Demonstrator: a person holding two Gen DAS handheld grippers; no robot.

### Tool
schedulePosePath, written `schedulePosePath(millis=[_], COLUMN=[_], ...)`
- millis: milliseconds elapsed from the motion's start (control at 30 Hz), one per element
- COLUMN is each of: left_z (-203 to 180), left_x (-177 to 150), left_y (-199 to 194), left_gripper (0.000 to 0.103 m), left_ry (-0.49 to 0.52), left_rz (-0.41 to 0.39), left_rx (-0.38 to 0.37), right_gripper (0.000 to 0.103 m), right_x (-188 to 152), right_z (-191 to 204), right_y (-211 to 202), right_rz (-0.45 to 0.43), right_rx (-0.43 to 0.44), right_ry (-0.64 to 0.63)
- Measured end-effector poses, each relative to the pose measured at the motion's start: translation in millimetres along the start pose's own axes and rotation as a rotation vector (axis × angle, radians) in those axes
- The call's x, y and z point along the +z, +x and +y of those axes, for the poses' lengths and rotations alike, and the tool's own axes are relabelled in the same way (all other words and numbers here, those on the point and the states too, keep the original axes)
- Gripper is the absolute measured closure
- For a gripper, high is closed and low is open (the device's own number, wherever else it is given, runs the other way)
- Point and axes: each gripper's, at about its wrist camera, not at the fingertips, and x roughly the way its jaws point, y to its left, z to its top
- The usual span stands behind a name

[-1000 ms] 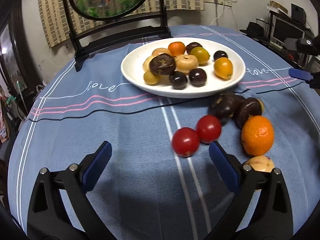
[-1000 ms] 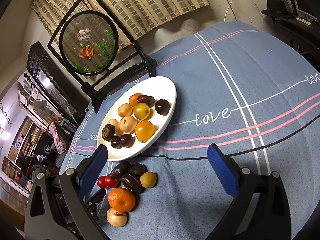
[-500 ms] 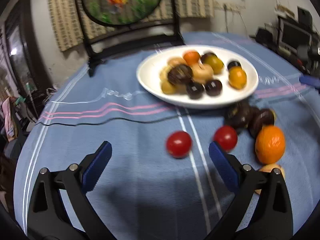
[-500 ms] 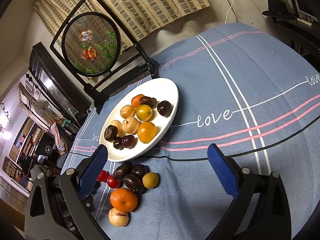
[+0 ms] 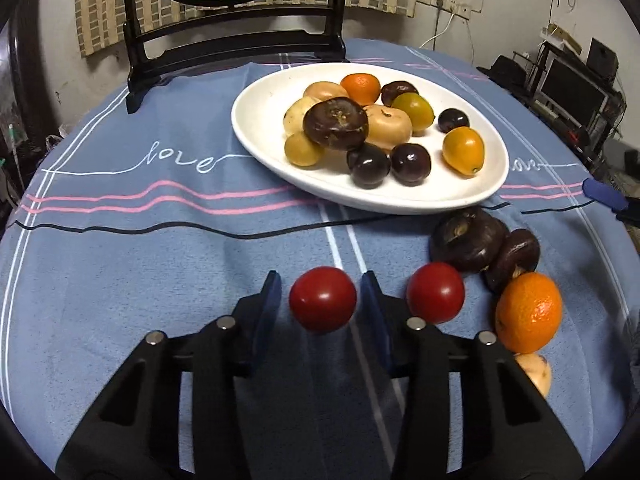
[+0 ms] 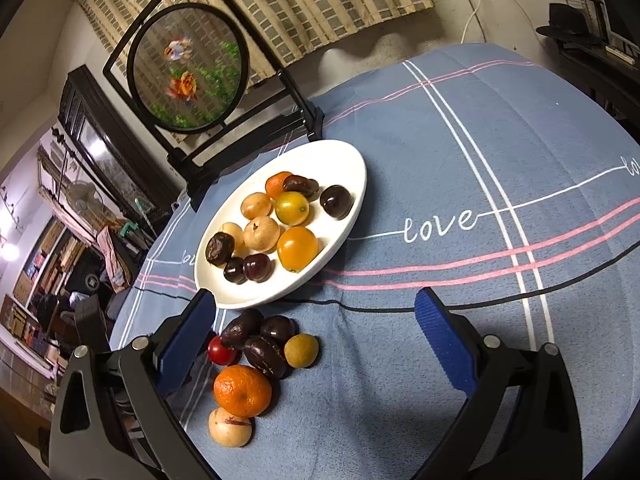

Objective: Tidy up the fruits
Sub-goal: 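Close the left gripper on a red tomato while the right gripper approaches a small yellow fruit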

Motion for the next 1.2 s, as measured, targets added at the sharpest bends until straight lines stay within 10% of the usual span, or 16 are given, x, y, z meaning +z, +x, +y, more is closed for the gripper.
schedulePosePath(millis=[367,500,600,867,1200], left_z=[10,11,10,10,9], left_x=[-1,-1,-2,-2,-1], left_y=[-6,-4,-4,-3,-2], left_gripper=[0.072,0.072,0.072,0.072,0.071], left_ry=[-0.046,-0.048,-0.041,-0.042,-0.037], left_rz=[-0.022,-0.008,-0.007,-0.001,0.000], left_rx=[0.018,0.029,0.034,0.034,0.038], right_gripper=[0.003,0.022,0.039,0.040,0.041], right_x=[-21,-37,-36,-35,-46], right_z=[25,32,23,9,37], right_y=[6,10,21,39,41], right_rz=[0.029,0.043,0.088,0.198,0.138], right_rx=[-0.005,-0.055,-0.038,0.116,-0.215], right_ry=[-0.163,-0.267,-0.234,-0.091,-0.433])
